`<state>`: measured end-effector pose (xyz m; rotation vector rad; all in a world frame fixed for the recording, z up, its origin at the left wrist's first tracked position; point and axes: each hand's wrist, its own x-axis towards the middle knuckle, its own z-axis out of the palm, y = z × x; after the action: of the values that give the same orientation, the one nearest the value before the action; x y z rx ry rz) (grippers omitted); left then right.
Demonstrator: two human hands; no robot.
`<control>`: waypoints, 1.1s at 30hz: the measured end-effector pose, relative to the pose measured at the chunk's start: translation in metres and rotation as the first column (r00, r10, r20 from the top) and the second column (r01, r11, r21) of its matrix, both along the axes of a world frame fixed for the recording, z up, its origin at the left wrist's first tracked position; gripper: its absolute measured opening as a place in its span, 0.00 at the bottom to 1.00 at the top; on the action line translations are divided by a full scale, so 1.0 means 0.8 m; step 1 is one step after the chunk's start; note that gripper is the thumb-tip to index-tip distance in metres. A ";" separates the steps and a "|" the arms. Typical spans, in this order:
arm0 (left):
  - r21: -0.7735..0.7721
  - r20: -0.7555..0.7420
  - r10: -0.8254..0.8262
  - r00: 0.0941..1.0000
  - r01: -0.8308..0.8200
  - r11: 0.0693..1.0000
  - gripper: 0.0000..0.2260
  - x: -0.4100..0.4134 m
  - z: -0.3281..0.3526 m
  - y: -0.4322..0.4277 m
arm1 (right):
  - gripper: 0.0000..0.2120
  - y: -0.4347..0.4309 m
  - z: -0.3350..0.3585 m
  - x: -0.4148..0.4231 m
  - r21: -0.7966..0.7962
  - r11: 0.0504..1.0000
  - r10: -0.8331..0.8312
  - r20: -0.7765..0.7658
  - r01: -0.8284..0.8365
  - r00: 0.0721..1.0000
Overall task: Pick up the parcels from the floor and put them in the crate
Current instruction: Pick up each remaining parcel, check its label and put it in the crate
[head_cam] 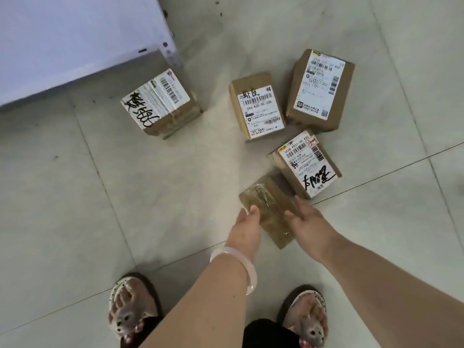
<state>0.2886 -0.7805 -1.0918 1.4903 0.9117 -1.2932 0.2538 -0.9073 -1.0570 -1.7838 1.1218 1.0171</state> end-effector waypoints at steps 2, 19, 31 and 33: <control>-0.047 -0.041 0.037 0.998 -0.039 0.998 0.29 0.001 -0.012 -0.002 | 0.30 0.003 -0.009 0.001 0.027 0.998 -0.047 -0.027 0.048 0.999; -0.137 0.200 0.335 0.921 -0.312 0.940 0.23 0.113 0.214 0.070 | 0.20 0.048 0.199 0.093 0.272 0.776 -0.626 0.235 0.568 0.743; -0.443 0.494 0.295 0.818 -0.055 0.895 0.23 0.224 0.674 0.106 | 0.19 0.092 0.685 0.193 0.246 0.939 -0.344 0.675 0.241 0.653; -0.490 0.546 0.316 0.776 -0.011 0.872 0.20 0.231 0.766 0.119 | 0.17 0.110 0.764 0.197 0.210 0.948 -0.315 0.735 0.240 0.601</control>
<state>0.4735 -0.6855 -0.4787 1.2744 0.2598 -0.7268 0.4118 -0.8195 -0.4461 -1.6256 0.7381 0.0522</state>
